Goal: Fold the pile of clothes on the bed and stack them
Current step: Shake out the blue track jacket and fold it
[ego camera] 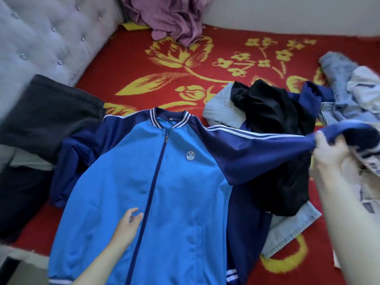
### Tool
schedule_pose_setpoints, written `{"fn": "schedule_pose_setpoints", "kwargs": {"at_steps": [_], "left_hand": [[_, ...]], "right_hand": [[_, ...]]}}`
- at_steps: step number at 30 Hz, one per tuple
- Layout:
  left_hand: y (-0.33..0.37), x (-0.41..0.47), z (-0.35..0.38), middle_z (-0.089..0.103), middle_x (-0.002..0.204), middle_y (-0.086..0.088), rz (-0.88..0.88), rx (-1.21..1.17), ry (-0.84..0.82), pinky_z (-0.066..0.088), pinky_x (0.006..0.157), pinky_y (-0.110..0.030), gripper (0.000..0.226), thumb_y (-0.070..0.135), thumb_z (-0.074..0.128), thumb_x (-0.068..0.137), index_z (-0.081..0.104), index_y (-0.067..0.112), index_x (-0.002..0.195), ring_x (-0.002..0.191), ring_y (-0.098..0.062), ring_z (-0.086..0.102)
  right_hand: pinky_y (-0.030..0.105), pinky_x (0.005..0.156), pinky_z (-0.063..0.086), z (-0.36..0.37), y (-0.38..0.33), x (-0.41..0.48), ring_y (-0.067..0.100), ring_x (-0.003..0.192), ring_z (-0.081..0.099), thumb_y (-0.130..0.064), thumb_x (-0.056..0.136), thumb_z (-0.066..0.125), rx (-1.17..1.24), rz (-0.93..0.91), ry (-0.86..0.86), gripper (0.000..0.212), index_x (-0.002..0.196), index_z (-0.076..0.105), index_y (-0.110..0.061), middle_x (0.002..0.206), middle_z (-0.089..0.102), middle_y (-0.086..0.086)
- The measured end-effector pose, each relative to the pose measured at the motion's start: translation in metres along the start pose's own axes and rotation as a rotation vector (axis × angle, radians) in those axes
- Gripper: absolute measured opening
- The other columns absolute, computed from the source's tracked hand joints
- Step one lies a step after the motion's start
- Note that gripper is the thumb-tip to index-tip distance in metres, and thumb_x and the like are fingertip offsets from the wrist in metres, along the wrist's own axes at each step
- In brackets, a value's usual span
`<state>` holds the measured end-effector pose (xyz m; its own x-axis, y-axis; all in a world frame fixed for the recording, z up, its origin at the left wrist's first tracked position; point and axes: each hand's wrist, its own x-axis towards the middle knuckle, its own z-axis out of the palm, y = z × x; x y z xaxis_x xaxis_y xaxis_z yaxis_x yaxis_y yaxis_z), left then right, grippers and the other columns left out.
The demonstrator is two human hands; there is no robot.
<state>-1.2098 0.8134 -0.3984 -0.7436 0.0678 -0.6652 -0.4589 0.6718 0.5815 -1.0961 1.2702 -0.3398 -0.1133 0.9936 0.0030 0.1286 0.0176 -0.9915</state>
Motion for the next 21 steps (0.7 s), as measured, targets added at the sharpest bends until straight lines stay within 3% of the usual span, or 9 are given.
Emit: {"fn": "schedule_pose_setpoints", "kwargs": {"at_steps": [2,4,5,8,11,14,17,19,21], "left_hand": [[-0.002,-0.001,-0.005,0.051,0.122,-0.013,0.005,-0.040,-0.004,0.039,0.089,-0.038,0.033,0.020,0.045,0.097,0.047,0.010,0.129,0.104,-0.030,0.054],[-0.007,-0.002,-0.011,0.051,0.123,-0.011,-0.002,-0.114,-0.008,0.038,0.082,-0.034,0.032,0.021,0.043,0.098,0.046,0.013,0.129,0.100,-0.028,0.053],[-0.011,0.000,-0.015,0.051,0.125,-0.011,-0.019,-0.173,-0.005,0.037,0.081,-0.034,0.030,0.023,0.041,0.099,0.045,0.015,0.128,0.099,-0.028,0.053],[-0.032,0.004,-0.028,0.049,0.133,-0.015,-0.167,-0.459,0.056,0.036,0.087,-0.039,0.038,0.032,0.037,0.100,0.042,0.016,0.133,0.105,-0.030,0.051],[-0.065,0.009,-0.035,0.041,0.142,-0.016,-0.347,-0.587,0.104,0.031,0.103,-0.047,0.047,0.039,0.034,0.099,0.034,0.018,0.142,0.126,-0.036,0.043],[-0.086,0.015,-0.030,0.043,0.140,-0.017,-0.422,-0.558,0.114,0.033,0.102,-0.046,0.047,0.035,0.039,0.099,0.034,0.016,0.142,0.123,-0.036,0.045],[-0.090,0.037,-0.024,0.053,0.110,-0.019,-0.392,-0.396,0.312,0.044,0.077,-0.036,0.052,0.026,0.053,0.094,0.037,-0.001,0.136,0.090,-0.031,0.052],[-0.089,0.062,-0.025,0.050,0.124,-0.021,-0.381,-0.298,0.449,0.045,0.088,-0.038,0.063,0.025,0.063,0.087,0.035,-0.002,0.137,0.109,-0.036,0.050],[-0.089,0.087,-0.028,0.048,0.133,-0.022,-0.417,-0.285,0.474,0.042,0.099,-0.043,0.064,0.026,0.069,0.081,0.042,0.000,0.132,0.119,-0.037,0.048]], "right_hand": [[0.014,0.076,0.044,0.033,-0.029,-0.054,-0.009,0.074,0.053,-0.027,0.083,0.059,-0.030,-0.176,-0.162,0.029,0.103,0.060,-0.006,0.097,0.063,0.010],[0.019,0.057,0.033,0.060,-0.033,-0.117,0.001,0.054,0.043,-0.015,0.081,0.058,-0.138,-0.471,-0.386,0.007,0.083,0.057,-0.008,0.067,0.059,0.014],[0.023,0.051,0.028,0.069,-0.023,-0.148,0.009,0.048,0.038,-0.008,0.077,0.057,-0.271,-0.655,-0.500,0.007,0.081,0.054,-0.013,0.055,0.052,0.012],[0.026,0.048,0.031,0.069,0.047,-0.224,0.015,0.044,0.048,-0.017,0.071,0.049,-0.651,-0.990,-0.929,0.036,0.105,0.047,-0.027,0.050,0.051,-0.006],[0.016,0.050,0.030,0.038,0.116,-0.277,0.005,0.065,0.047,-0.031,0.061,0.061,-0.891,-1.039,-1.222,0.056,0.114,0.041,-0.034,0.061,0.055,-0.019],[0.013,0.049,0.037,0.019,0.137,-0.294,0.005,0.075,0.036,-0.029,0.057,0.060,-0.893,-0.934,-1.223,0.054,0.107,0.043,-0.032,0.070,0.059,-0.021],[0.015,0.051,0.044,0.019,0.141,-0.287,0.009,0.077,0.047,-0.021,0.056,0.063,-0.896,-0.880,-1.053,0.052,0.105,0.046,-0.026,0.076,0.062,-0.014],[0.020,0.052,0.048,0.020,0.146,-0.278,0.016,0.075,0.057,-0.013,0.057,0.062,-0.904,-0.834,-0.947,0.050,0.105,0.048,-0.021,0.080,0.064,-0.007],[0.025,0.052,0.049,0.026,0.149,-0.271,0.022,0.079,0.059,-0.008,0.061,0.056,-0.971,-0.792,-0.814,0.045,0.105,0.052,-0.017,0.087,0.066,0.002]]}}
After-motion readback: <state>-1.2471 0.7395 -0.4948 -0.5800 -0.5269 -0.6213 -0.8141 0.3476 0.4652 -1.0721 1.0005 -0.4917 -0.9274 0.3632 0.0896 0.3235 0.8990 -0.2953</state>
